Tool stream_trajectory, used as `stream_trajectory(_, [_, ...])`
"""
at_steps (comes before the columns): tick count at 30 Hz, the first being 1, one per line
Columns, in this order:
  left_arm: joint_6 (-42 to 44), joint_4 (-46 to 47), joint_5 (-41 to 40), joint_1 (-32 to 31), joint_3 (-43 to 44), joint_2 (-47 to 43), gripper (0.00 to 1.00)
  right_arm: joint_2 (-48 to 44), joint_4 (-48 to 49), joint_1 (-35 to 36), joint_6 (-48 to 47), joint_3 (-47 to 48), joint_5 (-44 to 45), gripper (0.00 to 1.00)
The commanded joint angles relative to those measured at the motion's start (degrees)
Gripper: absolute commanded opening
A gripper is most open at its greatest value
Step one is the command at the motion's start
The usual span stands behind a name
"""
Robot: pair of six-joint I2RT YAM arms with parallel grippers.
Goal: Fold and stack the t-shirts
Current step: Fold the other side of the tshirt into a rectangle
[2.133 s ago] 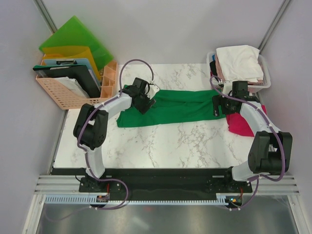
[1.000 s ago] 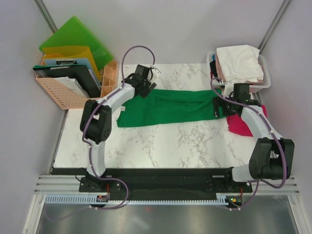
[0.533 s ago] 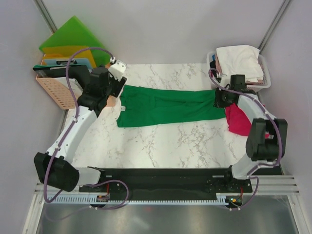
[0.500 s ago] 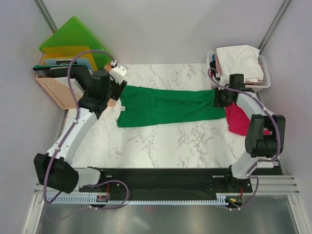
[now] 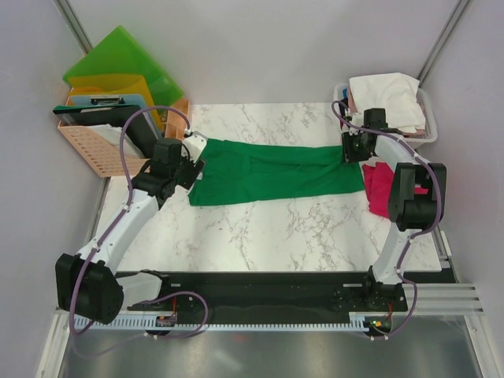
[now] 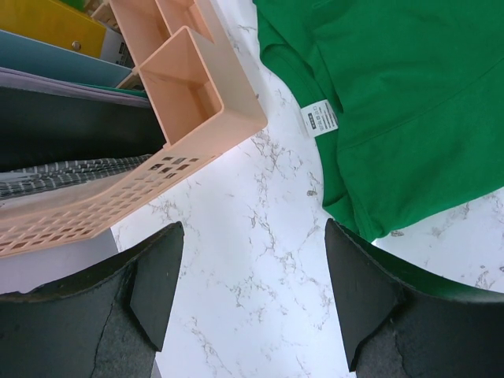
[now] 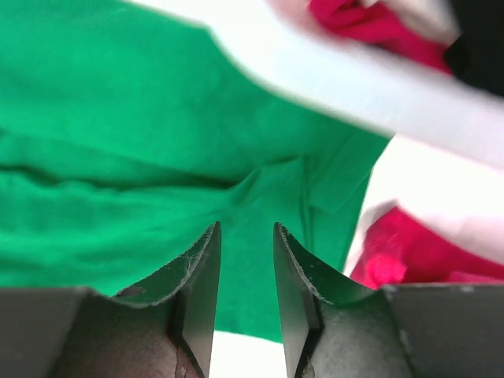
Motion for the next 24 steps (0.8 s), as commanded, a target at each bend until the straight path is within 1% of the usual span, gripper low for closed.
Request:
stream_trajectory(1, [-1.61, 1.67, 0.45, 0.14, 2.04, -0.61, 0.79, 2.35, 0.73, 0.06, -0.02, 4.03, 2.60, 0.41])
stream_trajectory(11, [-1.70, 1.31, 0.81, 0.15, 1.43, -0.52, 0.79, 8.68, 0.82, -0.02, -0.98, 8.69, 7.52, 0.40])
stream_trajectory(13, [-1.61, 1.23, 0.89, 0.06, 1.25, -0.78, 0.79, 9.65, 0.73, -0.03, -0.98, 9.04, 7.70, 0.38])
stream_trajectory(16, [-1.70, 1.23, 0.89, 0.06, 0.99, -0.79, 0.79, 10.27, 0.91, -0.02, -0.63, 8.95, 7.17, 0.25])
stream_trajectory(17, [-1.79, 1.23, 0.89, 0.06, 0.90, -0.52, 0.79, 10.27, 0.82, -0.03, -0.46, 8.87, 7.08, 0.11])
stream_trajectory(18, [-1.79, 1.31, 1.24, 0.14, 0.90, -0.43, 0.79, 10.18, 1.26, -0.03, -0.28, 8.52, 7.17, 0.01])
stream_trajectory(24, [-1.79, 1.23, 1.68, 0.06, 0.72, 0.09, 0.79, 8.08, 1.44, -0.03, -0.81, 6.76, 8.49, 0.00])
